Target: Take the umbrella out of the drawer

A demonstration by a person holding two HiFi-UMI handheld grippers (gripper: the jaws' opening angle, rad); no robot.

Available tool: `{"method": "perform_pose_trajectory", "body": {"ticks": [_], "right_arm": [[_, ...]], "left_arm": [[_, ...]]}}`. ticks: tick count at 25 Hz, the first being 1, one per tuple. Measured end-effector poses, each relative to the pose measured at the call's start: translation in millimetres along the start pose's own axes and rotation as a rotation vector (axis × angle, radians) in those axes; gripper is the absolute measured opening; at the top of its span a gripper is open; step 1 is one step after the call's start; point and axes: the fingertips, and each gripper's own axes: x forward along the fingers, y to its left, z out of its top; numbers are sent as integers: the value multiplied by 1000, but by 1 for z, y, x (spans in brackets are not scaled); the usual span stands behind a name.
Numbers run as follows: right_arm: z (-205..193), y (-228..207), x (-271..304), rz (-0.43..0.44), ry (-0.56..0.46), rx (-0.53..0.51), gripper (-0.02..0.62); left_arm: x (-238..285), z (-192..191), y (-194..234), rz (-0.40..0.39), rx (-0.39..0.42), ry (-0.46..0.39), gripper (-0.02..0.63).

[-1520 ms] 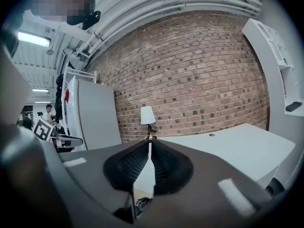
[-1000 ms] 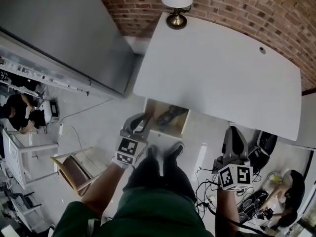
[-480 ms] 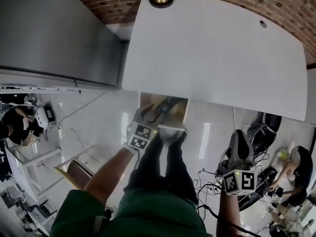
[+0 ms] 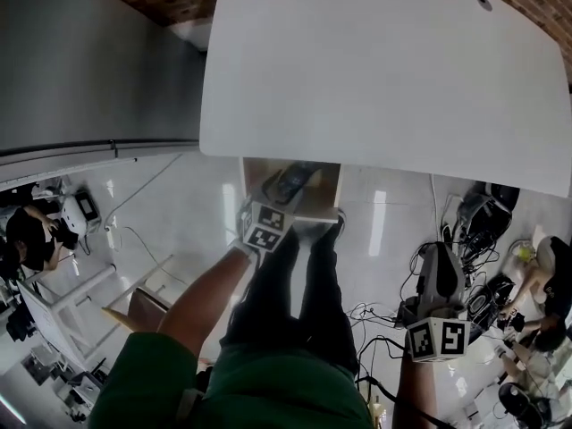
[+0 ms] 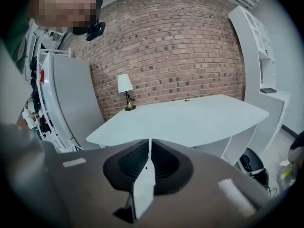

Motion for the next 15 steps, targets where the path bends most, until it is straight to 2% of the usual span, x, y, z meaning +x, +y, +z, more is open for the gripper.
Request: {"method": "perform_pose_trajectory", "body": {"ticks": [5,9,15], "right_arm": [[-38,-7,9,-9,71,-5,15],[-42,-5,22,22,59,31,15],[-64,-17,22,-11,118,5,15]], "left_arm": [[37,-17,-1,-31,16,36,255],[63,-28,-2,-46,47,85,264],[96,-51,3,-44,44,141,262]]}}
